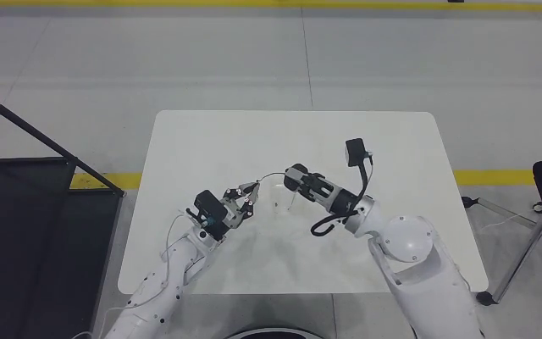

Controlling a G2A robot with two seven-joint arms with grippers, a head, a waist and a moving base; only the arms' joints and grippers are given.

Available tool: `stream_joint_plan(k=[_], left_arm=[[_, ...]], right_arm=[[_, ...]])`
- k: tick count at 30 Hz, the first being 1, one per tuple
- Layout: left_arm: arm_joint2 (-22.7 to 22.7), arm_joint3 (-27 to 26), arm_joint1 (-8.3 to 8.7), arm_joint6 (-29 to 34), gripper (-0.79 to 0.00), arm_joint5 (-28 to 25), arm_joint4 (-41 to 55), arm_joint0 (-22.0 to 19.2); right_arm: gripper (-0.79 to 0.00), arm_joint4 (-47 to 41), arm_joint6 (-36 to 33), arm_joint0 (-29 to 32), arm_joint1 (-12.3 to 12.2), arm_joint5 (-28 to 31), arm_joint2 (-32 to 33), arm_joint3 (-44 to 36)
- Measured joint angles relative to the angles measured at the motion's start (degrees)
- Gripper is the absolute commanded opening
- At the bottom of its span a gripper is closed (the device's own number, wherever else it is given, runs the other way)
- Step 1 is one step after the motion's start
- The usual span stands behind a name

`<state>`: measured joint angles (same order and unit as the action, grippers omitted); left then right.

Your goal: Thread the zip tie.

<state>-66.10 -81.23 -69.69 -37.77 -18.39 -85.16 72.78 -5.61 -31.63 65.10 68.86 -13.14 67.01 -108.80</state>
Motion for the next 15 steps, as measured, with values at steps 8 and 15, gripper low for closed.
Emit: stream_joint_plan(k=[8, 15], left_arm=[[-0.39, -0.26, -0.07, -1.78, -0.785, 0.21, 0.57, 0.32], [-0.8, -0.3, -0.19, -3.24, -0.785, 0.45, 1.83, 0.49]], right_arm=[[-0.785, 1.68, -0.93, -1.11, -0.01, -2.6, -0.6, 0.23], [-0.785, 2.5, -0.89, -1.84, 0.07, -4.65, -1.11, 0.26]])
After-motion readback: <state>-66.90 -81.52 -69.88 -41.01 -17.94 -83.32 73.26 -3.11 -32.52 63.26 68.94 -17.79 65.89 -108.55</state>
